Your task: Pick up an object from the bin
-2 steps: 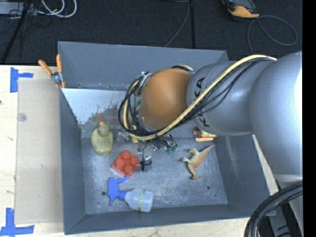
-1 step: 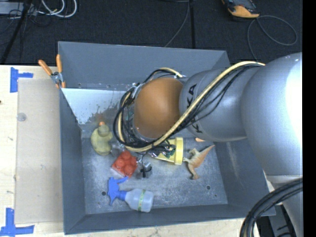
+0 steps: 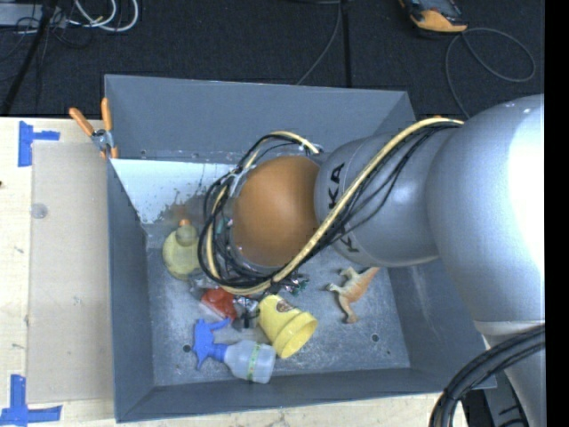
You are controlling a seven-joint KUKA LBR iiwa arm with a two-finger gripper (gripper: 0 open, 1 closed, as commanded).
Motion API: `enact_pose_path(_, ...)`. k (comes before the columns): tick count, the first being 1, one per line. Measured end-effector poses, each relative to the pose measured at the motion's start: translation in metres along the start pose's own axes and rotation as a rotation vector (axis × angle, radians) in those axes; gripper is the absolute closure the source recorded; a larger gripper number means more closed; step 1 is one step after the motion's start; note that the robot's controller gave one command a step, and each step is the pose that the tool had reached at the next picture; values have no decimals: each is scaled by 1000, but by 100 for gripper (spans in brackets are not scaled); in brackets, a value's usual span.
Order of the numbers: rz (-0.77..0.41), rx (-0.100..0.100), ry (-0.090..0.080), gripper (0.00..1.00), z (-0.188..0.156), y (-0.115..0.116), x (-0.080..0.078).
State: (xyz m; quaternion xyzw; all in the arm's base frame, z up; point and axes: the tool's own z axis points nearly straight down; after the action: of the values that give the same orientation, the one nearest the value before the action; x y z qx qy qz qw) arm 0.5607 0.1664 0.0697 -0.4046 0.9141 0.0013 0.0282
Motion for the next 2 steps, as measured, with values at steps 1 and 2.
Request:
enact_pose_path(1, 1, 0, 0, 100, 0, 0, 0)
enact_pose_path(2, -12, -1, 0, 100, -12, -4, 0)
